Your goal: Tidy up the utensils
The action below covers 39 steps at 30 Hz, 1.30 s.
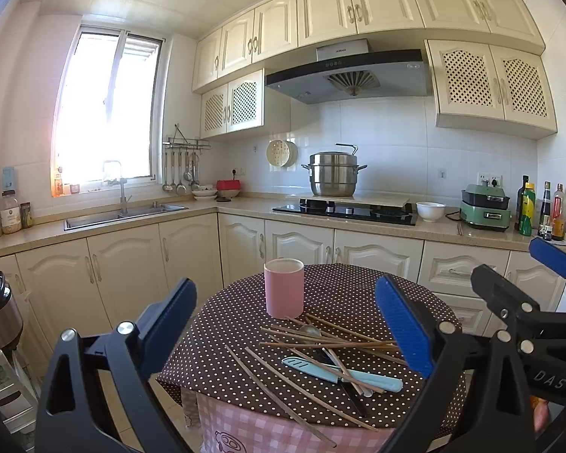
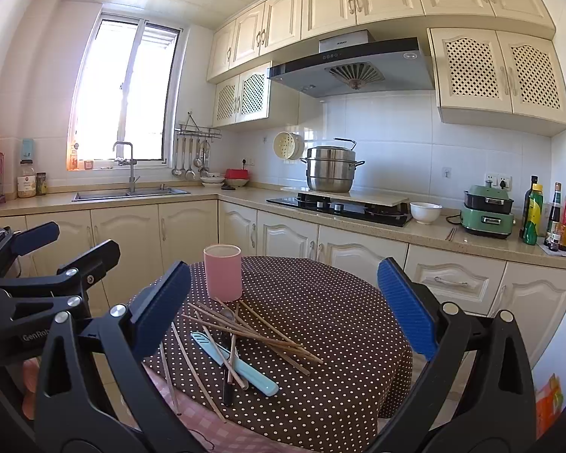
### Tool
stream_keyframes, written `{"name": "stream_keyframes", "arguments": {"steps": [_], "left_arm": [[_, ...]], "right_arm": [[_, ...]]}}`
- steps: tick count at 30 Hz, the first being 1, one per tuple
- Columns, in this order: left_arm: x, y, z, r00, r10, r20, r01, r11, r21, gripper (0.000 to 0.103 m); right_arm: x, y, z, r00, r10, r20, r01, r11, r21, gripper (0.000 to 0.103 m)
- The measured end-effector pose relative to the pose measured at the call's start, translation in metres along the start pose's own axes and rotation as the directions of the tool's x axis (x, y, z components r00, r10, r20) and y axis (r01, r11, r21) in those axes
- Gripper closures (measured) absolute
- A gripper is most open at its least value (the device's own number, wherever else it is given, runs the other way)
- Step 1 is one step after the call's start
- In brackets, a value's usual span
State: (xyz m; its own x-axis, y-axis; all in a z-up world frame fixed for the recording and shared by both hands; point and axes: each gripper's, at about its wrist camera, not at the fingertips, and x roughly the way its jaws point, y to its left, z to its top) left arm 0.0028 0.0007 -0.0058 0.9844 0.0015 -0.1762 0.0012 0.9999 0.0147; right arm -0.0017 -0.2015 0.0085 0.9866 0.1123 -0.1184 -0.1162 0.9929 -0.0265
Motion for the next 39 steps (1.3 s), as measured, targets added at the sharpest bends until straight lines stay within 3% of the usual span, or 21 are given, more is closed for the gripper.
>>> {"name": "stream_keyframes", "arguments": {"steps": [11, 39], "left_arm": [[0.0098, -0.0073, -0.0132, 1.000, -0.002, 0.000, 0.002, 1.000, 0.000, 0.009], [0.0072, -0.0071, -0.0054, 1.000, 0.000, -0.010, 0.000, 1.000, 0.006, 0.009]], "right_arm": [[0.0006, 0.0017, -0.0005, 1.000, -0.003, -0.003, 0.003, 1.000, -0.002, 0.006], [0.0013, -0.0006, -0.0028, 1.000, 0.001, -0.011, -0.001, 1.000, 0.006, 0.006]]}}
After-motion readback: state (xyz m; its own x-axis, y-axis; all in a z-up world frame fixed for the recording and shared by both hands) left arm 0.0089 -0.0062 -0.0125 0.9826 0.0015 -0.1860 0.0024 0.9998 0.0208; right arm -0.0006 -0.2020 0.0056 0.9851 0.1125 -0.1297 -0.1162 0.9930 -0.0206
